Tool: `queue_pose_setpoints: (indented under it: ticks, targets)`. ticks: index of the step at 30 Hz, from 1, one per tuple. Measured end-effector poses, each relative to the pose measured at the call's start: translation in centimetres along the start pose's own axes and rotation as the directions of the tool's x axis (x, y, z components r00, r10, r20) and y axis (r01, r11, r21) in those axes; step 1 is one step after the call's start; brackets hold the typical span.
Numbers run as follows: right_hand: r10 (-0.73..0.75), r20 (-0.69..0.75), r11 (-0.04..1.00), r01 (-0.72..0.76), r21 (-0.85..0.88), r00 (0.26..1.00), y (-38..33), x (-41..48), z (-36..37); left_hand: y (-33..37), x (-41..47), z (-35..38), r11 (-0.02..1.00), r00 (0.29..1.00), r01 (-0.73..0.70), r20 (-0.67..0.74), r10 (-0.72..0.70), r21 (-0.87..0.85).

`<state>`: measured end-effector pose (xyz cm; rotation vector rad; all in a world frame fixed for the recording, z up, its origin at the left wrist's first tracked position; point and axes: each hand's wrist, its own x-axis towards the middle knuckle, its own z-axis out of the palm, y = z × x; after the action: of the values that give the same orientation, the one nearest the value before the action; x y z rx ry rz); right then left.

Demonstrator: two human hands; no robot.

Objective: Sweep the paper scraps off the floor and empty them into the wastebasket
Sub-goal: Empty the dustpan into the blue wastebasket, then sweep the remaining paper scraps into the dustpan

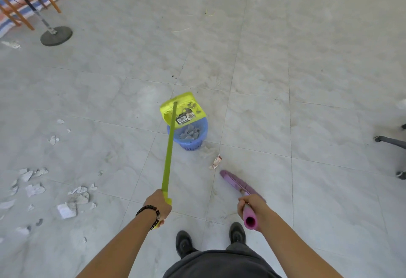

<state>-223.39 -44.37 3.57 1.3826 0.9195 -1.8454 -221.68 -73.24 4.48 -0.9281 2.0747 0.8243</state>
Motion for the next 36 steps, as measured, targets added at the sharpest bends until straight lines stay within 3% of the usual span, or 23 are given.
queue_pose_setpoints:
  ticks: [6, 10, 14, 17, 23, 26, 30, 36]
  targets:
    - [-0.084, 0.013, 0.993, 0.082, 0.084, 0.996, -2.0, -0.8, 2.4, -0.7, -1.3, -0.3, 0.952, 0.993, -0.081, 0.063, 0.105, -0.296]
    - [-0.101, 0.055, 0.994, 0.098, 0.052, 0.993, -2.5, -1.3, 3.0, 0.4, -1.3, -1.4, 0.88, 0.98, -0.139, 0.062, 0.187, -0.455]
    - [-0.095, -0.054, 0.995, 0.096, 0.014, 0.994, -1.3, -0.1, 3.0, 1.3, -0.7, -3.6, 0.854, 0.976, -0.079, 0.134, 0.171, -0.513]
    - [-0.068, -0.031, 0.995, 0.07, 0.067, 0.997, -0.4, 0.4, 3.4, 0.7, 0.5, -4.9, 0.846, 0.975, 0.016, 0.194, 0.104, -0.534]
    - [-0.117, 0.03, 0.967, 0.106, 0.233, 0.993, 1.0, -0.9, 4.4, -2.1, 3.2, -6.3, 0.631, 0.964, 0.166, 0.258, 0.057, -0.758]
    - [-0.138, 0.009, 0.959, 0.131, 0.253, 0.99, 0.5, -1.5, 4.8, -3.0, 4.1, -5.8, 0.598, 0.932, 0.28, 0.363, 0.019, -0.751]
    - [-0.106, 0.026, 0.988, 0.103, 0.117, 0.994, -1.1, -1.0, 5.1, -2.8, 4.3, -4.3, 0.591, 0.898, 0.363, 0.44, -0.016, -0.72]
    - [-0.19, 0.001, 0.938, 0.182, -0.296, 0.982, -8.2, 2.7, 6.7, 1.0, 5.6, -3.5, 0.503, 0.894, 0.392, 0.449, -0.01, -0.77]
